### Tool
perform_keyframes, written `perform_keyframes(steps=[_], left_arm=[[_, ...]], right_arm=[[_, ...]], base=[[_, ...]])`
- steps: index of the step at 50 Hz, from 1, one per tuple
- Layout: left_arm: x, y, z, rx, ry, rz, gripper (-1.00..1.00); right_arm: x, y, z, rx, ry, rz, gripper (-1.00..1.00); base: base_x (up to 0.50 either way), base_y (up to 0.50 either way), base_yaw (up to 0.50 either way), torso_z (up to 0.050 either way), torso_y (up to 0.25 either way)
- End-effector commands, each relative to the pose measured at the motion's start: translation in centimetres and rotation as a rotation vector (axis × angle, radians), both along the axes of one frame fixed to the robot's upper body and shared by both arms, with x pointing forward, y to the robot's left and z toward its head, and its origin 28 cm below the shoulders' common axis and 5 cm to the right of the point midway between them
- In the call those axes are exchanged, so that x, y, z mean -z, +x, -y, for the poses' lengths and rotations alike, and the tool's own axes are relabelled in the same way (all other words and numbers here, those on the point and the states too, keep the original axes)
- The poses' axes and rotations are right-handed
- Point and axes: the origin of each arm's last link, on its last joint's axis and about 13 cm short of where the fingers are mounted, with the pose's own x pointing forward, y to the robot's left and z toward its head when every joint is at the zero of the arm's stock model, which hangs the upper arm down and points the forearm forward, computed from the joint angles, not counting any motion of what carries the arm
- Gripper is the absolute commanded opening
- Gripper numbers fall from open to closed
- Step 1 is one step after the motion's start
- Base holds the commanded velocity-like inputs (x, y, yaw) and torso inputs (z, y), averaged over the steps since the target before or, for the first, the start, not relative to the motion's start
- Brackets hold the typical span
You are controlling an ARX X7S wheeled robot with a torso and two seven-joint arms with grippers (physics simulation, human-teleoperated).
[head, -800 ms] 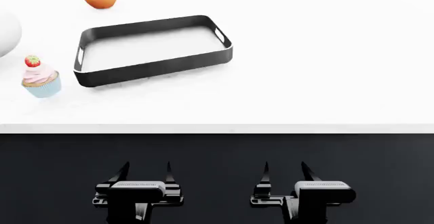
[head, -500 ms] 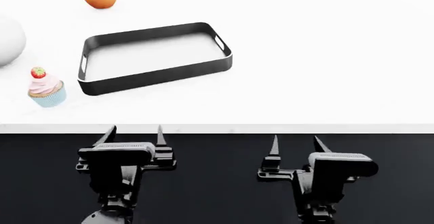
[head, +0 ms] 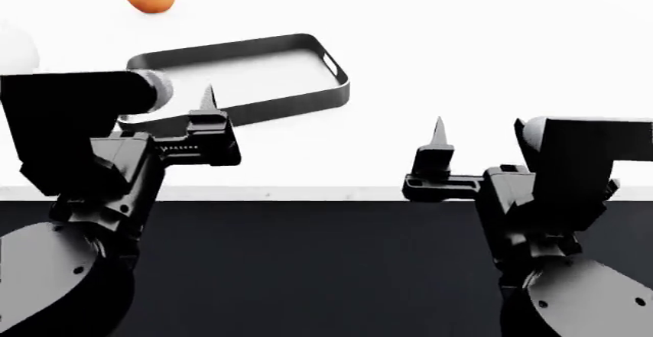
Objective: Pick up the bowl with cake and place it on the tray. Pick up the cupcake and place it on the tray.
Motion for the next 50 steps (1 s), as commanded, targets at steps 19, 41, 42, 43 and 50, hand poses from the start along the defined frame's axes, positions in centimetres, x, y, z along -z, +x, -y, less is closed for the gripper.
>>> perform_keyframes(steps=[19,41,42,43,50], left_arm=[[-9.3,-2.6,-5.2,-0.048,0.022,0.12,1.0],[-9.2,-3.0,-5.0,-0.028,0.021,0.124,1.0],[-9.2,-3.0,-4.9,-0.027,0.021,0.125,1.0],[-9.3,-3.0,-5.0,-0.027,0.021,0.126,1.0],[-9.3,-3.1,-5.0,-0.025,0.018,0.128,1.0]], right_arm=[[-9.7,-6.3,2.3,-0.035,-0.122,0.103,1.0],[-9.5,-6.4,2.2,-0.054,-0.177,0.108,1.0],[-9.5,-6.4,2.2,-0.054,-0.177,0.108,1.0],[-9.5,-6.4,2.2,-0.055,-0.177,0.107,1.0],[-9.5,-6.4,2.1,-0.056,-0.181,0.107,1.0]], base=[[0.0,0.25,0.0,0.0,0.0],[0.32,0.45,0.0,0.0,0.0],[0.24,0.5,0.0,0.0,0.0],[0.22,0.5,0.0,0.0,0.0],[0.22,0.5,0.0,0.0,0.0]])
